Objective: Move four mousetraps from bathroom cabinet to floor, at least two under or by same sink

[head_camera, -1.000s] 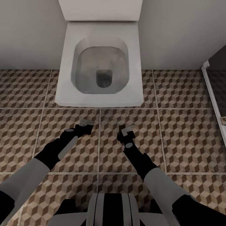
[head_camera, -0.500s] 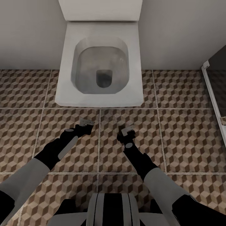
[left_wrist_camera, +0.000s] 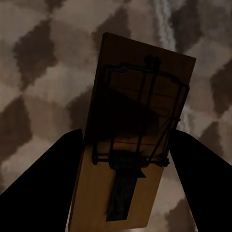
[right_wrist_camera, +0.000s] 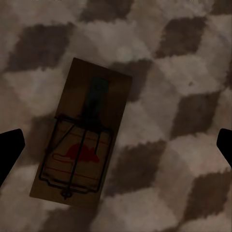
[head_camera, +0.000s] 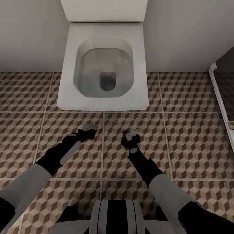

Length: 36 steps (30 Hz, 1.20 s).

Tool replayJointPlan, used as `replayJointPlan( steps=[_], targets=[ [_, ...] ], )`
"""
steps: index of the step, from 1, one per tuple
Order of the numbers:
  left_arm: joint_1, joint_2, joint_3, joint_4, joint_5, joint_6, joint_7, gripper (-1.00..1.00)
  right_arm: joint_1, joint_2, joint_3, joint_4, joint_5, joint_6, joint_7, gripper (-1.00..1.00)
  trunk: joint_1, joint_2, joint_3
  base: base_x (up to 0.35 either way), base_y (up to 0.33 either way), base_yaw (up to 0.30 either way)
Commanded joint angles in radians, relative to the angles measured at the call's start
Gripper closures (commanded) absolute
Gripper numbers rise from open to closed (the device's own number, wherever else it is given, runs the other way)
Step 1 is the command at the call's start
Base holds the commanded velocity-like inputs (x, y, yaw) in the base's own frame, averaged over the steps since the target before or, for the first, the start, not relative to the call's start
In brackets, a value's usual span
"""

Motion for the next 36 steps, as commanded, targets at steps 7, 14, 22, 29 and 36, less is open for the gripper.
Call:
replayJointPlan(
  steps=[7, 14, 22, 29, 36],
  targets=[
    [-0.001, 0.001, -0.004, -0.001, 0.010, 0.002, 0.010, 1.00, 0.000, 0.000, 0.002, -0.001, 0.010, 0.010, -0.004, -1.00, 0.000, 0.000, -0.001, 0.000, 0.000, 0.000],
    [-0.001, 0.001, -0.004, 0.000, 0.011, 0.002, 0.010, 1.00, 0.000, 0.000, 0.002, -0.001, 0.011, 0.010, -0.004, -1.00, 0.000, 0.000, -0.001, 0.022, 0.000, 0.000],
    [0.000, 0.001, -0.004, 0.023, 0.010, -0.001, 0.007, 1.00, 0.000, 0.000, 0.003, -0.001, 0.012, 0.010, -0.004, -1.00, 0.000, 0.000, -0.001, 0.006, 0.000, 0.000],
    [-0.001, -0.003, -0.003, 0.049, 0.001, -0.033, 0.008, 1.00, 0.000, 0.000, 0.004, -0.001, 0.012, 0.010, -0.004, -1.00, 0.000, 0.000, -0.001, 0.000, 0.000, 0.000],
    [0.000, -0.015, 0.001, 0.104, -0.052, -0.061, 0.008, 1.00, 0.000, 0.000, 0.004, -0.003, 0.012, 0.010, -0.004, -1.00, 0.000, 0.000, -0.001, 0.000, 0.000, 0.000]
  ],
)
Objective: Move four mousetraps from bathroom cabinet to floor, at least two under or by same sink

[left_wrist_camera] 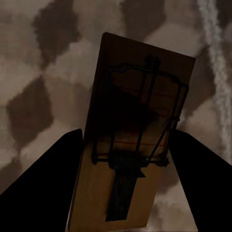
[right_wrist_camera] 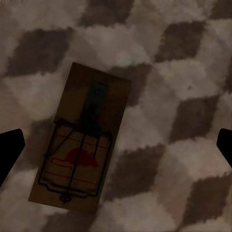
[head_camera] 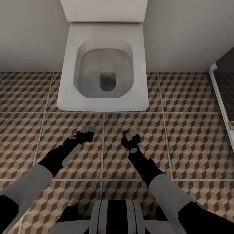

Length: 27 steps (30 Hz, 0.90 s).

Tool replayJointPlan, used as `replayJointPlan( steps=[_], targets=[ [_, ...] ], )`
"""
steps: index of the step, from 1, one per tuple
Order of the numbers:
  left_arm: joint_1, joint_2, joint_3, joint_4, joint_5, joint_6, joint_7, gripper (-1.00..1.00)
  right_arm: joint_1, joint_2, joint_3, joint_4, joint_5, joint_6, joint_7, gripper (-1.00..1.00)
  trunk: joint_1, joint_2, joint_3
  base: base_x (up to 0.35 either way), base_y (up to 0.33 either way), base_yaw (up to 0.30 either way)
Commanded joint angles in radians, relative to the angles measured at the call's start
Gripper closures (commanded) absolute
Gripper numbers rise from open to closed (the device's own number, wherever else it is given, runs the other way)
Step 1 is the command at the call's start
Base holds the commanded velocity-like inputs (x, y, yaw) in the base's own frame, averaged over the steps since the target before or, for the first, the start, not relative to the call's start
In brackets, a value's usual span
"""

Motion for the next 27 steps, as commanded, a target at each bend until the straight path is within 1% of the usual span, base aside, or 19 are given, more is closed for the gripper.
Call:
replayJointPlan(
  steps=[1, 5, 9, 12, 15, 18, 20, 23, 27],
  targets=[
    [-0.001, -0.005, -0.004, 0.004, 0.002, -0.010, 0.010, 1.00, -0.001, 0.000, 0.003, -0.001, 0.010, 0.010, -0.004, -1.00, 0.000, 0.000, -0.001, 0.000, 0.000, 0.000],
    [-0.001, -0.017, -0.004, 0.018, -0.011, -0.029, 0.011, 1.00, 0.000, 0.000, 0.003, -0.002, 0.010, 0.009, -0.004, -1.00, 0.000, 0.000, -0.001, 0.000, 0.000, 0.000],
    [-0.001, -0.024, -0.003, 0.042, -0.015, -0.036, 0.011, 1.00, 0.000, 0.000, 0.004, -0.002, 0.010, -0.005, -0.004, -1.00, 0.000, 0.000, -0.001, 0.000, 0.000, 0.000],
    [-0.001, -0.042, -0.002, 0.072, -0.016, -0.045, 0.011, 1.00, -0.001, 0.000, 0.004, -0.002, 0.010, -0.015, -0.004, -1.00, 0.000, 0.000, -0.001, 0.000, 0.000, 0.000],
    [-0.001, -0.050, -0.002, 0.095, -0.016, -0.066, 0.011, 1.00, -0.001, 0.000, 0.004, -0.002, 0.010, -0.018, -0.004, -1.00, 0.000, 0.000, -0.001, 0.000, 0.000, 0.000],
    [-0.001, -0.055, -0.002, 0.129, -0.017, -0.098, 0.011, 1.00, 0.000, 0.000, 0.004, -0.002, 0.010, -0.020, -0.004, -1.00, 0.000, 0.000, -0.001, 0.000, 0.000, 0.000],
    [-0.001, -0.057, -0.002, 0.144, -0.017, -0.107, 0.011, 1.00, 0.000, 0.000, 0.004, -0.002, 0.010, -0.020, -0.004, -1.00, 0.000, 0.000, -0.001, 0.000, 0.000, 0.000],
    [-0.001, -0.067, -0.002, 0.171, -0.017, -0.118, 0.011, 1.00, 0.000, 0.000, 0.005, -0.002, 0.010, -0.021, -0.004, -1.00, 0.000, 0.000, -0.001, 0.000, 0.000, 0.000],
    [-0.001, -0.072, -0.002, 0.183, -0.017, -0.131, 0.011, 1.00, 0.000, 0.000, 0.005, -0.002, 0.010, -0.021, -0.004, -1.00, 0.000, 0.000, -0.001, 0.000, 0.000, 0.000]
  ],
)
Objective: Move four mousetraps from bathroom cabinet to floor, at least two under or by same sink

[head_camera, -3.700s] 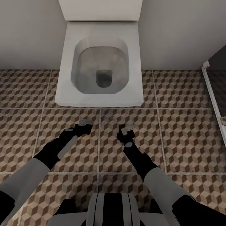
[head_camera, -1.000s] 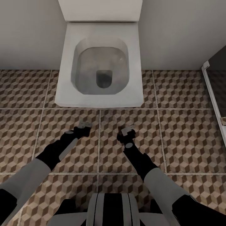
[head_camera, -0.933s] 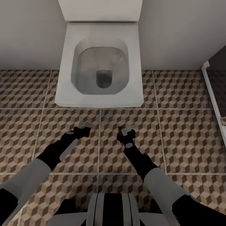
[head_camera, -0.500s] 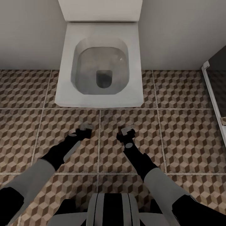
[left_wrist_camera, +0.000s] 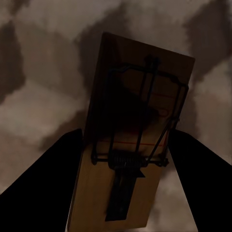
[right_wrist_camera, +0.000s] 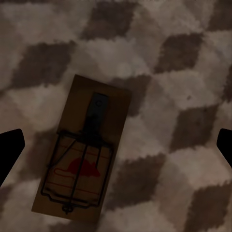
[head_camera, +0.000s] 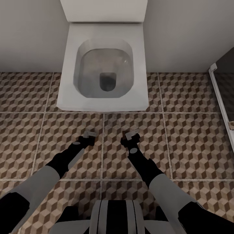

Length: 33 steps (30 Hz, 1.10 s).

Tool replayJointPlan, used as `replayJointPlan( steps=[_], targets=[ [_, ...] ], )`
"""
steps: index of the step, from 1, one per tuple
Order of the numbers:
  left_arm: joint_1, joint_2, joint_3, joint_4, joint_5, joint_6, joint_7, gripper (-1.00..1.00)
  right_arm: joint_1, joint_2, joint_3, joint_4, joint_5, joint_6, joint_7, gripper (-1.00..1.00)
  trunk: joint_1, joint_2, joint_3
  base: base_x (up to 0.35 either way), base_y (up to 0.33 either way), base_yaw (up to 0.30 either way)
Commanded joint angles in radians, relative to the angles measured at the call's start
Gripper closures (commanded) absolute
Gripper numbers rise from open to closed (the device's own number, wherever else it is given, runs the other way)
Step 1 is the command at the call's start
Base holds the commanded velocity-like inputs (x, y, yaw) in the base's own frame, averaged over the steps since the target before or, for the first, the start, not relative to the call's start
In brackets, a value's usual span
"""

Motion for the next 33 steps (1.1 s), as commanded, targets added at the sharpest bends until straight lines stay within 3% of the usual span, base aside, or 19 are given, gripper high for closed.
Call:
replayJointPlan(
  steps=[1, 33],
  targets=[
    [-0.001, 0.001, -0.007, 0.000, 0.010, -0.003, 0.010, 1.00, -0.001, 0.000, 0.003, -0.001, 0.010, 0.010, -0.004, -1.00, 0.000, 0.000, -0.001, 0.000, 0.000, 0.000],
    [-0.001, -0.009, -0.007, 0.046, 0.010, -0.014, 0.010, 1.00, 0.000, 0.000, 0.003, -0.001, 0.010, 0.007, -0.004, -1.00, 0.000, 0.000, -0.001, 0.000, 0.000, 0.000]
  ],
)
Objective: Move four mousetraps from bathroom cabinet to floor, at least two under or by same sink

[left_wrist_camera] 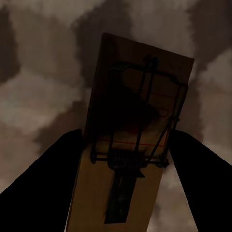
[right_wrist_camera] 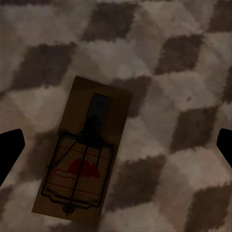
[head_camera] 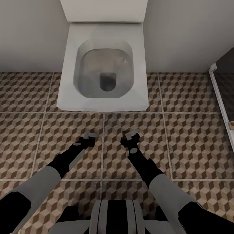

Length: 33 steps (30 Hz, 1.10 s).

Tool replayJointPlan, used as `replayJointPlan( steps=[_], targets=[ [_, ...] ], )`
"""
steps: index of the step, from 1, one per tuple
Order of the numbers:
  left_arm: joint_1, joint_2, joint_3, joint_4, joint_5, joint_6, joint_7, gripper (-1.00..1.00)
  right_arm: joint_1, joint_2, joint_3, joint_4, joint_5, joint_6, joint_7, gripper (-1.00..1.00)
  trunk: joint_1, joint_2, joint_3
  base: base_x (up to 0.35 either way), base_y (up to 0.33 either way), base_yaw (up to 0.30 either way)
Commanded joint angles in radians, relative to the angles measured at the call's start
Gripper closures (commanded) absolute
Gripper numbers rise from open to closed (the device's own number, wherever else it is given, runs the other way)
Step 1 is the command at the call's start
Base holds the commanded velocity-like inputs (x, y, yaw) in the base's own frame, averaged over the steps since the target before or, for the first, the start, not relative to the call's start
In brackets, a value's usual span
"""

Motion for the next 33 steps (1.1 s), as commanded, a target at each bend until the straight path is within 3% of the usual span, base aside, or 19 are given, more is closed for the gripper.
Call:
replayJointPlan(
  steps=[1, 7, 14, 19, 33],
  targets=[
    [0.000, 0.002, -0.008, 0.014, 0.014, 0.003, 0.011, 1.00, 0.000, 0.000, 0.003, -0.001, 0.010, 0.010, -0.004, -1.00, 0.000, 0.000, -0.001, 0.000, 0.000, 0.000],
    [0.000, 0.001, -0.008, 0.013, 0.008, 0.003, 0.011, 1.00, 0.000, 0.000, 0.003, -0.001, 0.010, 0.010, -0.004, -1.00, 0.000, 0.000, -0.001, 0.000, 0.000, 0.000],
    [0.000, -0.012, -0.008, 0.013, -0.071, 0.003, 0.011, 1.00, -0.001, 0.000, 0.003, -0.001, 0.010, 0.010, -0.004, -1.00, 0.000, 0.000, -0.001, 0.000, 0.000, 0.000],
    [0.000, -0.025, -0.008, 0.014, -0.102, 0.002, 0.012, 1.00, 0.000, 0.000, 0.003, -0.001, 0.010, 0.010, -0.004, -1.00, 0.000, 0.000, -0.001, 0.000, 0.000, 0.000],
    [0.000, -0.030, -0.008, 0.014, -0.111, 0.001, 0.013, 1.00, 0.000, 0.000, 0.003, -0.001, 0.010, 0.007, -0.004, -1.00, 0.000, 0.000, -0.001, 0.000, 0.000, 0.000]
  ],
)
